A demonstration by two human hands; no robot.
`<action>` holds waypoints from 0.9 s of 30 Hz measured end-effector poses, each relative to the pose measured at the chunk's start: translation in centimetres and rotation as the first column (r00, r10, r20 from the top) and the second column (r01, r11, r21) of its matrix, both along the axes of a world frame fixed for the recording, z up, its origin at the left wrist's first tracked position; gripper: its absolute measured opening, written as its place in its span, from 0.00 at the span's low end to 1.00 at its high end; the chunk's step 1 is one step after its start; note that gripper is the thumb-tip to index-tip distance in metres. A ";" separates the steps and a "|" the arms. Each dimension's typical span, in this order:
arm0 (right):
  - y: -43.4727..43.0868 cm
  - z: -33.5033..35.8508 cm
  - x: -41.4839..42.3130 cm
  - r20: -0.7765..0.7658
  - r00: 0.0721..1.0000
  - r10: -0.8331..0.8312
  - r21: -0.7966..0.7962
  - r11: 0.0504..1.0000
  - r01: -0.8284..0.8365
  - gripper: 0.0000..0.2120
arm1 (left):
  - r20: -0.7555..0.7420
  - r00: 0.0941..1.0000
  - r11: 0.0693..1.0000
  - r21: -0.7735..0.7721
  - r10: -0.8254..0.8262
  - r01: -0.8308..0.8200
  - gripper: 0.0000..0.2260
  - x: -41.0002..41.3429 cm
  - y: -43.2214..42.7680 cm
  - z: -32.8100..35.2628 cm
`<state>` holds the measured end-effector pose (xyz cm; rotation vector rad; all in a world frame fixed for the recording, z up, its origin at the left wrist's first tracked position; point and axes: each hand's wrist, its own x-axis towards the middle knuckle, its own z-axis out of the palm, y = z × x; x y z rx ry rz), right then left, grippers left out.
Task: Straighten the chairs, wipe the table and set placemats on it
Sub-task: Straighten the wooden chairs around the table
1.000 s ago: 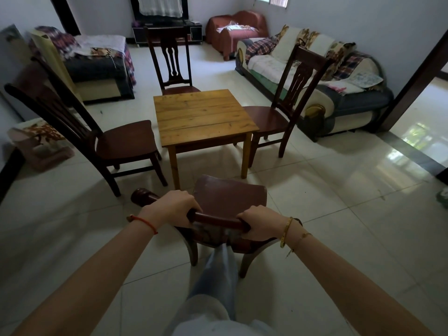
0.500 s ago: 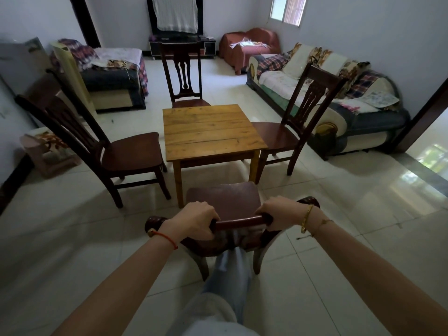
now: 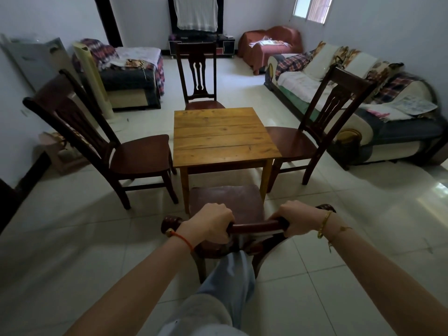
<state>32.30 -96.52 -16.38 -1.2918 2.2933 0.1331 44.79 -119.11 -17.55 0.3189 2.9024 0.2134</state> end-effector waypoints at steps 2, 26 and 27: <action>0.4 -0.2 -0.1 0.003 1.000 0.008 0.003 1.000 -0.008 0.11 | 0.014 1.000 1.000 0.005 -0.010 0.010 0.05 -0.1 0.3 -0.2; 5.7 3.3 1.2 -0.113 0.992 -0.059 -0.231 0.972 0.032 0.32 | 0.095 0.972 0.967 0.118 0.215 -0.226 0.51 1.6 3.9 2.5; 5.5 2.9 0.8 -0.103 0.994 -0.045 -0.192 0.981 0.024 0.32 | 0.138 0.964 0.967 0.088 0.226 -0.240 0.51 1.6 3.8 1.8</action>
